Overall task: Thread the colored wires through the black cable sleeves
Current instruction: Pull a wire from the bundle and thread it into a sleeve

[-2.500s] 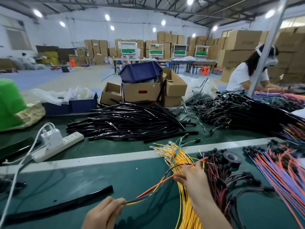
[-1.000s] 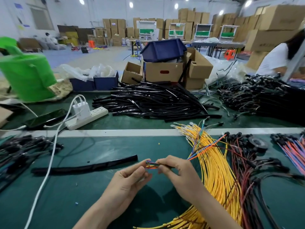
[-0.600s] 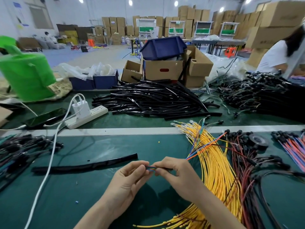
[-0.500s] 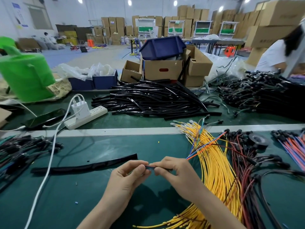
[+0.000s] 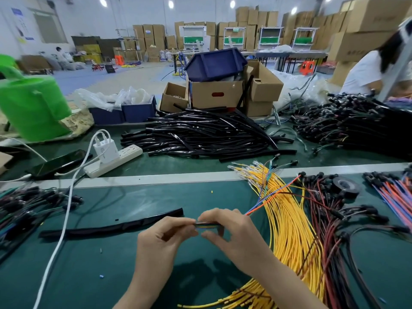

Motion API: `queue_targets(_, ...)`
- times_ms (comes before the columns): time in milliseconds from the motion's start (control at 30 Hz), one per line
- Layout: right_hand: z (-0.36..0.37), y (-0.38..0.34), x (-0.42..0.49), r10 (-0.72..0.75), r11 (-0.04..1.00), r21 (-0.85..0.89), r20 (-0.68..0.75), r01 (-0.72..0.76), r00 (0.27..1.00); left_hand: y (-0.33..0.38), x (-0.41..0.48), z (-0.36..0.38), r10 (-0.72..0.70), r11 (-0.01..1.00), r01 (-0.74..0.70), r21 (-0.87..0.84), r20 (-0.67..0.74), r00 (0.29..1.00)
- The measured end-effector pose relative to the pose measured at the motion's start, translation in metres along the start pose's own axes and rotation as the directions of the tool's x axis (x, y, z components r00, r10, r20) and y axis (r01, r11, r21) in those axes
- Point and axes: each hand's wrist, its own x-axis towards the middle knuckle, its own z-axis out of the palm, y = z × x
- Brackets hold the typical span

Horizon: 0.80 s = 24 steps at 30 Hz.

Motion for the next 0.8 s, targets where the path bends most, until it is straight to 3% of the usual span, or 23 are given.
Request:
queue_targets(100, 0.004, 0.000, 0.001, -0.110, 0.983, -0.148, -0.005, 0.108, 0.994, 0.002, 0.002, 0.001, -0.216, 0.949, 0.226, -0.222, 0.070, 0.974)
queue_targets(233, 0.006, 0.001, 0.004, -0.147, 0.979, -0.142, -0.014, 0.144, 0.989, 0.004, 0.007, -0.004, -0.216, 0.951, 0.240, -0.194, 0.135, 0.967)
queue_targets(400, 0.003, 0.005, 0.001, 0.025, 0.995, 0.101, 0.004, -0.025, 1.000, 0.002, 0.003, -0.003, -0.067, 0.996, 0.073, -0.051, 0.114, 0.991)
queue_targets(467, 0.003, 0.006, 0.001, 0.082, 0.979, 0.185, 0.011, -0.082, 0.997, 0.003, 0.005, -0.004, 0.083, 0.992, -0.094, 0.086, 0.128, 0.988)
queue_targets(567, 0.005, 0.008, -0.001, 0.157, 0.952, 0.261, 0.019, -0.156, 0.987, -0.003, 0.007, -0.008, 0.327, 0.865, -0.395, 0.309, 0.252, 0.911)
queue_targets(800, -0.007, 0.012, 0.004, 0.262, 0.900, 0.334, 0.102, -0.281, 0.960, -0.001, 0.011, -0.003, 0.436, 0.760, -0.542, 0.359, 0.336, 0.835)
